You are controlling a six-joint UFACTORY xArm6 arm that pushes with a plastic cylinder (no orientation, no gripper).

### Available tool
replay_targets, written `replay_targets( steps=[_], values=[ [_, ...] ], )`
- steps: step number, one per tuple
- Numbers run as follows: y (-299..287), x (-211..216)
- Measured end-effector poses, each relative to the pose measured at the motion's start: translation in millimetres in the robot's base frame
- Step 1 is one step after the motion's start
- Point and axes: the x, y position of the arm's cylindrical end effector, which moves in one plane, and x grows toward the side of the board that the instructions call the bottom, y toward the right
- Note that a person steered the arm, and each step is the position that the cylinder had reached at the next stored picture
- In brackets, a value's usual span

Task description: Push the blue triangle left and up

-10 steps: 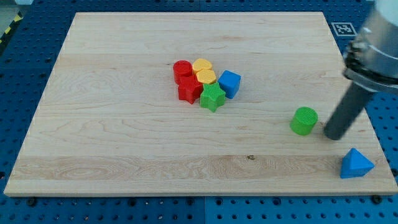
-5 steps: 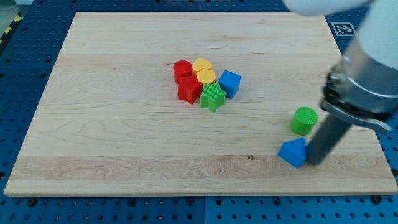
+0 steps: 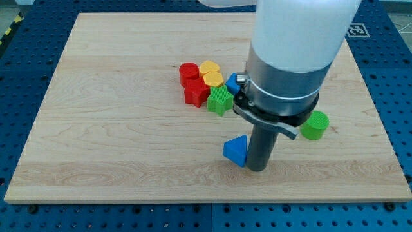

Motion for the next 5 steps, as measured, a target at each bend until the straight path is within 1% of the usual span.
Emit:
replay_targets(
  steps=[1, 2, 3, 4, 5],
  values=[
    [-21.1, -1.8],
    [-21.8, -3.3],
    [10.4, -3.8],
    [16.5, -10.0],
    [1.5, -20.2]
  ],
)
